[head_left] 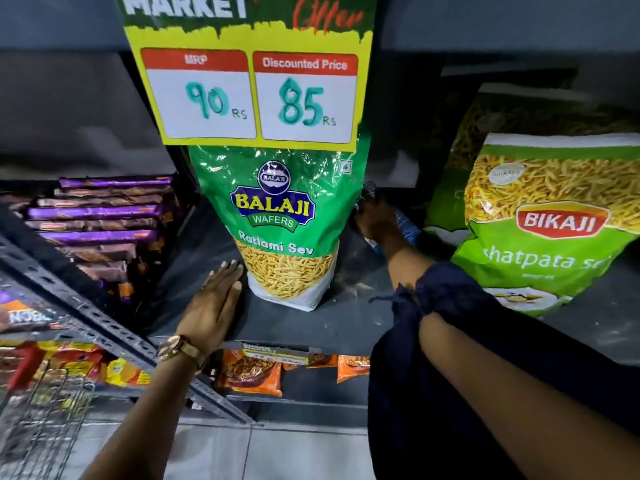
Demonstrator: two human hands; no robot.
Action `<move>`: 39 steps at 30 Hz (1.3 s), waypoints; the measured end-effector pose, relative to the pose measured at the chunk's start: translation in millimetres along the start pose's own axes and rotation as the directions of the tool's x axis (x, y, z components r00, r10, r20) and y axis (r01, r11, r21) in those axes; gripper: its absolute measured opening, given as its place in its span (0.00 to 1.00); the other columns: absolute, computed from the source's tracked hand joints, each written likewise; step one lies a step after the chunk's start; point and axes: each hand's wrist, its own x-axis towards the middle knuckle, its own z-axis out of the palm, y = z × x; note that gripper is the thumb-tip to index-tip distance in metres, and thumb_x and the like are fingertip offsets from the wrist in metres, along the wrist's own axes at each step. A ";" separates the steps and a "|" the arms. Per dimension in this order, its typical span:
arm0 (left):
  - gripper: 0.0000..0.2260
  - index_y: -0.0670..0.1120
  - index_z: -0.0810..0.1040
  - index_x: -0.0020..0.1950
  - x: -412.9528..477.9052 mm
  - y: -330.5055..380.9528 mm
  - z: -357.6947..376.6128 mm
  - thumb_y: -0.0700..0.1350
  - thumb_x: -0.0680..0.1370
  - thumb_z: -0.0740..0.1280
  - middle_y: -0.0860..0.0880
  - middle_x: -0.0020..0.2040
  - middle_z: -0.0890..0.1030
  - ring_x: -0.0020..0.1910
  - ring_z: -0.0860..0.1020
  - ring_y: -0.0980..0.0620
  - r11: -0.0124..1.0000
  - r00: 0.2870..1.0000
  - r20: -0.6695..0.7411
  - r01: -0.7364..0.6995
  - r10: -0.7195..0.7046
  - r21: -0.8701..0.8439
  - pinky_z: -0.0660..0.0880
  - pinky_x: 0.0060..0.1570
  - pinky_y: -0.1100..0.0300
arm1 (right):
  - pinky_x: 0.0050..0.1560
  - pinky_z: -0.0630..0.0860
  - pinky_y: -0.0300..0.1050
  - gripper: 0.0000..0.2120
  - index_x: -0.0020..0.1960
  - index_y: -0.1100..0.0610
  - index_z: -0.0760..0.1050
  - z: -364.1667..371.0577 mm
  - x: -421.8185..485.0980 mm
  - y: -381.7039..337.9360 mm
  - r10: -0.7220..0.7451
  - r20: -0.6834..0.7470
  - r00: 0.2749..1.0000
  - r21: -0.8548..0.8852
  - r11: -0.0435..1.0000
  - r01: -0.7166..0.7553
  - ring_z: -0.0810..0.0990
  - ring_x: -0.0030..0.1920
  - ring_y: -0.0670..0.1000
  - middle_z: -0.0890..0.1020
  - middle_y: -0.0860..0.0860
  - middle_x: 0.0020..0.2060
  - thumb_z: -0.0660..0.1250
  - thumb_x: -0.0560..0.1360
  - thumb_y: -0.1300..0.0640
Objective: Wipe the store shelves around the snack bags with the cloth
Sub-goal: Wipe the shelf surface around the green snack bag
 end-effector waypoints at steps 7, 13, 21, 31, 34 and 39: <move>0.29 0.40 0.66 0.71 -0.9 1.4 0.6 0.58 0.78 0.47 0.43 0.71 0.67 0.72 0.61 0.49 0.999 1.000 -0.006 -0.017 0.018 0.030 0.46 0.71 0.70 | 0.73 0.44 0.61 0.35 0.72 0.52 0.58 -0.5 -25.5 1.3 -0.220 0.089 0.971 -0.101 0.968 0.229 0.51 0.75 0.61 0.57 0.54 0.75 0.36 0.70 0.40; 0.28 0.41 0.64 0.72 -0.9 -0.1 1.9 0.55 0.78 0.47 0.43 0.73 0.65 0.73 0.58 0.50 0.999 1.000 0.001 -0.013 0.013 0.042 0.45 0.71 0.69 | 0.76 0.43 0.54 0.23 0.73 0.52 0.54 4.7 -71.5 -9.1 -0.209 0.079 0.975 0.003 0.978 0.210 0.50 0.76 0.55 0.57 0.52 0.75 0.51 0.80 0.49; 0.25 0.40 0.66 0.71 -1.0 6.9 0.3 0.51 0.79 0.48 0.41 0.71 0.68 0.73 0.62 0.46 0.998 1.000 -0.007 0.021 -0.021 0.052 0.53 0.73 0.56 | 0.76 0.44 0.56 0.23 0.72 0.55 0.57 6.6 -125.3 -11.6 -0.229 -0.012 0.973 0.013 0.973 0.229 0.53 0.75 0.58 0.60 0.53 0.74 0.55 0.79 0.51; 0.25 0.40 0.65 0.72 -1.5 5.4 0.4 0.51 0.79 0.47 0.41 0.71 0.68 0.73 0.61 0.46 0.998 0.999 0.001 0.032 -0.032 0.048 0.53 0.73 0.55 | 0.75 0.47 0.56 0.22 0.69 0.50 0.65 9.1 -199.4 -8.4 -0.247 -0.109 0.963 0.122 0.958 0.259 0.56 0.74 0.57 0.66 0.53 0.72 0.52 0.76 0.49; 0.25 0.41 0.65 0.72 -1.0 5.8 1.3 0.52 0.79 0.47 0.41 0.72 0.68 0.73 0.61 0.46 0.998 0.999 0.005 0.041 -0.041 0.046 0.53 0.73 0.54 | 0.73 0.57 0.54 0.22 0.66 0.57 0.69 0.1 -200.4 -4.2 0.111 -0.046 0.993 0.608 0.792 -0.060 0.64 0.71 0.58 0.71 0.59 0.67 0.57 0.77 0.46; 0.26 0.42 0.65 0.72 -1.0 2.1 2.7 0.53 0.79 0.47 0.42 0.72 0.67 0.73 0.60 0.47 0.997 0.998 0.012 0.061 -0.062 0.052 0.53 0.74 0.53 | 0.64 0.66 0.55 0.20 0.59 0.58 0.74 -21.1 -172.1 -15.9 0.251 -0.029 0.968 0.750 0.645 -0.145 0.72 0.64 0.61 0.76 0.63 0.61 0.60 0.76 0.45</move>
